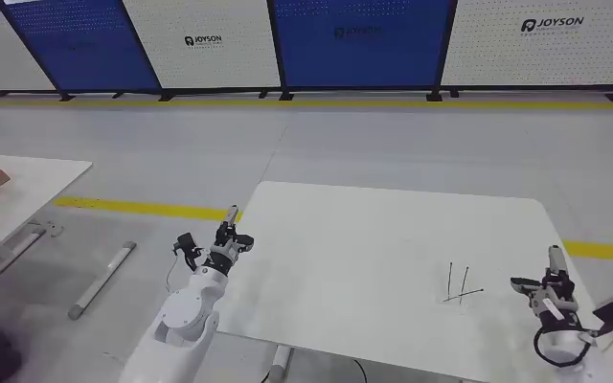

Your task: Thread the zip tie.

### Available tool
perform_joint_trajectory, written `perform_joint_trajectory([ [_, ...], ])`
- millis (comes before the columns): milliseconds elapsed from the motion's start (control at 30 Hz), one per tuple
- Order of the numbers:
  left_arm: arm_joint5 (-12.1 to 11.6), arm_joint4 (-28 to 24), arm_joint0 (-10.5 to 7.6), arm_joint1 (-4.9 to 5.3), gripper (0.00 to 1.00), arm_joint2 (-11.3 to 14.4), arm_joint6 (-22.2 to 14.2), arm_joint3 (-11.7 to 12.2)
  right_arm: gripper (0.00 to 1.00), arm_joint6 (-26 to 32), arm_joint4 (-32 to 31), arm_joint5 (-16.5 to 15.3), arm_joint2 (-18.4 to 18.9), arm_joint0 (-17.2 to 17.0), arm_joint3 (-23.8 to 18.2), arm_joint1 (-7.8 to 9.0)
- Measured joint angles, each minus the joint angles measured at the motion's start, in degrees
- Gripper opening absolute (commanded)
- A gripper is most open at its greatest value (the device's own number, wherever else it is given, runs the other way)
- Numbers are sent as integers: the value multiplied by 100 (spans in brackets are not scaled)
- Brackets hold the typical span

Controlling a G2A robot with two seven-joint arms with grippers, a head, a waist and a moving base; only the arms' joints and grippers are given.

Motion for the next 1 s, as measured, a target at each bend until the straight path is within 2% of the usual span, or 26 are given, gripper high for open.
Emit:
perform_joint_trajectory([
  [133,0,0,0,0,100,0,0,0,100,828,35,234,345,125,4,68],
  [233,0,0,0,0,100,0,0,0,100,1716,-68,550,550,333,38,154],
  [367,0,0,0,0,100,0,0,0,100,3441,-794,1143,600,934,440,315],
  [400,0,0,0,0,100,0,0,0,100,3639,-835,1178,607,1021,509,321],
  [433,0,0,0,0,100,0,0,0,100,3722,-842,1184,609,1048,533,321],
  [567,0,0,0,0,100,0,0,0,100,3398,-826,1173,607,1030,521,317],
  [867,0,0,0,0,100,0,0,0,100,3410,-826,1171,605,1033,520,318],
  [933,0,0,0,0,100,0,0,0,100,3550,-799,1104,606,1092,550,335],
  [1000,0,0,0,0,100,0,0,0,100,4105,-825,964,702,1252,710,392],
])
